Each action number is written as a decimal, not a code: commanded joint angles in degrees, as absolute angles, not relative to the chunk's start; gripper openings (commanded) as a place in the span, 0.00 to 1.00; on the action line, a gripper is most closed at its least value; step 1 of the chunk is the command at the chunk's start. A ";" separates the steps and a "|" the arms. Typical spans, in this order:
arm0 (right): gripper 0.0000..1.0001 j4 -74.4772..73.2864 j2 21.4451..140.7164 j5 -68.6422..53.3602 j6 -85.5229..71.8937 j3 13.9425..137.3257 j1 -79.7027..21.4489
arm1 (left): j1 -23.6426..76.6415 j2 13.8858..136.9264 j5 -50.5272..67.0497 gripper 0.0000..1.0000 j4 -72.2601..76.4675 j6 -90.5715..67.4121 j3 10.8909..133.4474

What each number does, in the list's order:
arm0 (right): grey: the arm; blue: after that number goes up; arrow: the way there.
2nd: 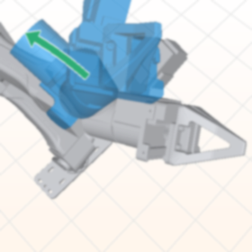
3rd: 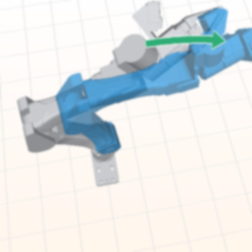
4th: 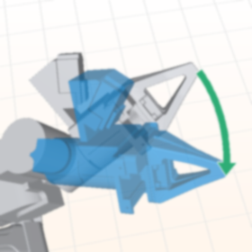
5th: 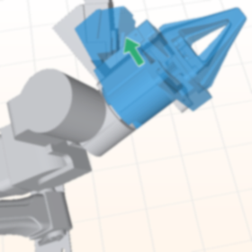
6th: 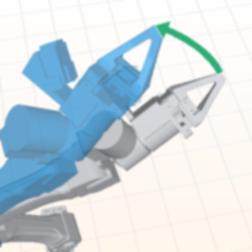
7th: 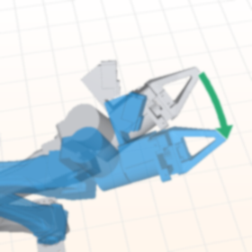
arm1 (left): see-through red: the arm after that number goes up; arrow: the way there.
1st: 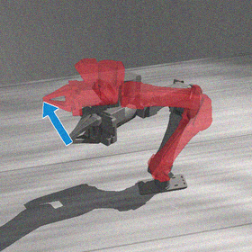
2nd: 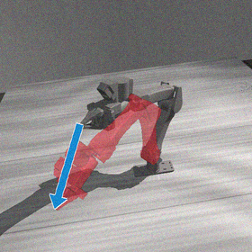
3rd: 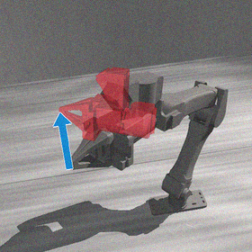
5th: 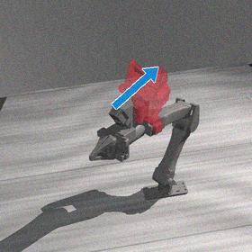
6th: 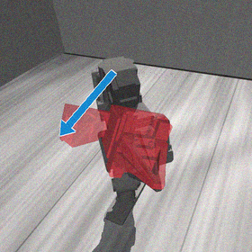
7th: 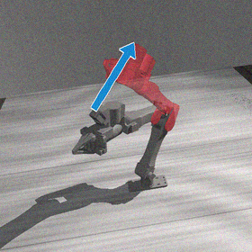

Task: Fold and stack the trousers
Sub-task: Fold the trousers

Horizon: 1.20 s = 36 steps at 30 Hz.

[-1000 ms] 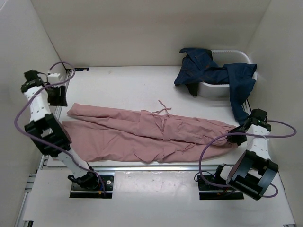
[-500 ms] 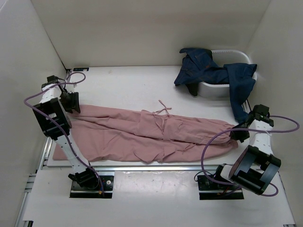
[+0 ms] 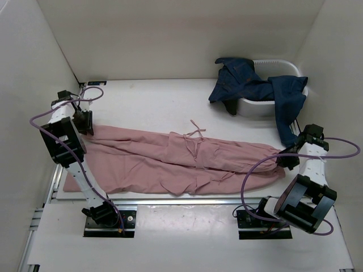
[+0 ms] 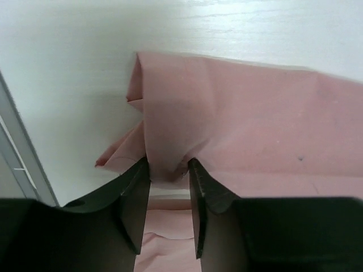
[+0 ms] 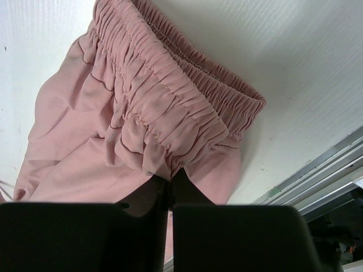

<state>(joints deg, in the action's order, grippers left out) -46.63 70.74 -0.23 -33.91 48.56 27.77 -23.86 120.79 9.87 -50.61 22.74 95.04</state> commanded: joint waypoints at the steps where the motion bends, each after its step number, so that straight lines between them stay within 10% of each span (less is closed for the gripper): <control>1: 0.00 -47.55 70.93 1.58 -32.78 50.89 27.95 | -23.20 116.63 12.48 0.43 -51.32 23.11 94.48; 5: 0.00 -47.55 71.45 1.58 -32.78 51.41 27.95 | -22.68 119.70 13.71 0.14 -54.84 23.12 95.80; 18: 0.00 -48.08 70.31 2.29 -32.17 54.14 27.95 | -28.12 107.06 11.18 0.14 -63.28 33.21 105.64; 36: 0.00 -50.55 58.37 7.56 -35.68 42.38 28.47 | -50.44 79.37 -6.94 0.14 -63.99 53.25 60.22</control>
<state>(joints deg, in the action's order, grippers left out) -52.14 59.75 2.48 -34.76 46.04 27.51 -48.53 81.34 0.45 -68.93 48.01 65.30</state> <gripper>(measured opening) 0.012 0.149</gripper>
